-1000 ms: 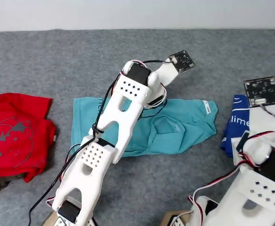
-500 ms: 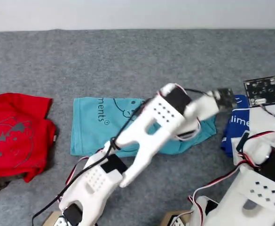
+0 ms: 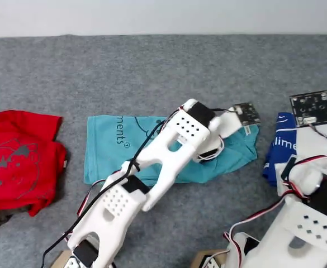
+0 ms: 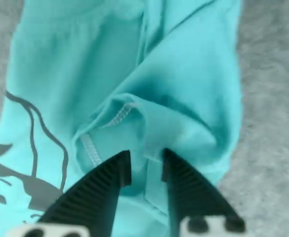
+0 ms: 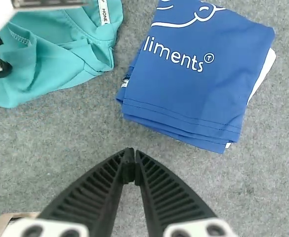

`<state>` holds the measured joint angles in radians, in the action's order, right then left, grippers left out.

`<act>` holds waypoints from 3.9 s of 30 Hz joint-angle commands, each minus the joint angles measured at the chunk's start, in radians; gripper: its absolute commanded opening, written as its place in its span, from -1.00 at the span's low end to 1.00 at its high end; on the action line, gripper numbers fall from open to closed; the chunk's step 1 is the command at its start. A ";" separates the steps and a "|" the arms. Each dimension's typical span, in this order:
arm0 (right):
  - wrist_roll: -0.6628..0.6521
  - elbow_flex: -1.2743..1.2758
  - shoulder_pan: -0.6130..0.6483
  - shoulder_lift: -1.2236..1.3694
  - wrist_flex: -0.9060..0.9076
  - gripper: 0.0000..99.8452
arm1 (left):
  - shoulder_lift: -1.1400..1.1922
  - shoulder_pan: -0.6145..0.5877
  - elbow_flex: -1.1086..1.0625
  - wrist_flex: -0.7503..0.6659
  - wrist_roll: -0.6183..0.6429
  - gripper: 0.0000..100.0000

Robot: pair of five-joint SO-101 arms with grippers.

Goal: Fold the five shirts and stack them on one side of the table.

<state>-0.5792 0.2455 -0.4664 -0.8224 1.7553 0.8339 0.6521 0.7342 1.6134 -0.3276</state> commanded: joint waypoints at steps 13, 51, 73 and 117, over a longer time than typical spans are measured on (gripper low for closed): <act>-0.005 -0.008 -0.013 -0.015 0.041 -0.98 | 0.009 -0.133 0.151 0.144 -0.068 -0.93; -0.009 -0.008 -0.013 -0.015 0.039 -0.98 | -0.334 -0.084 -0.216 0.098 -0.052 -0.94; -0.005 -0.008 -0.013 -0.015 0.039 -0.98 | -0.080 -0.089 -0.217 -0.064 0.020 -0.99; 0.140 0.104 0.565 0.865 -0.685 -0.98 | -1.401 -1.158 -0.865 0.140 0.141 -0.99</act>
<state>-0.4427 0.3606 0.0905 0.0138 1.1201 -0.5178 -0.4342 -0.0944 1.7315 -0.1358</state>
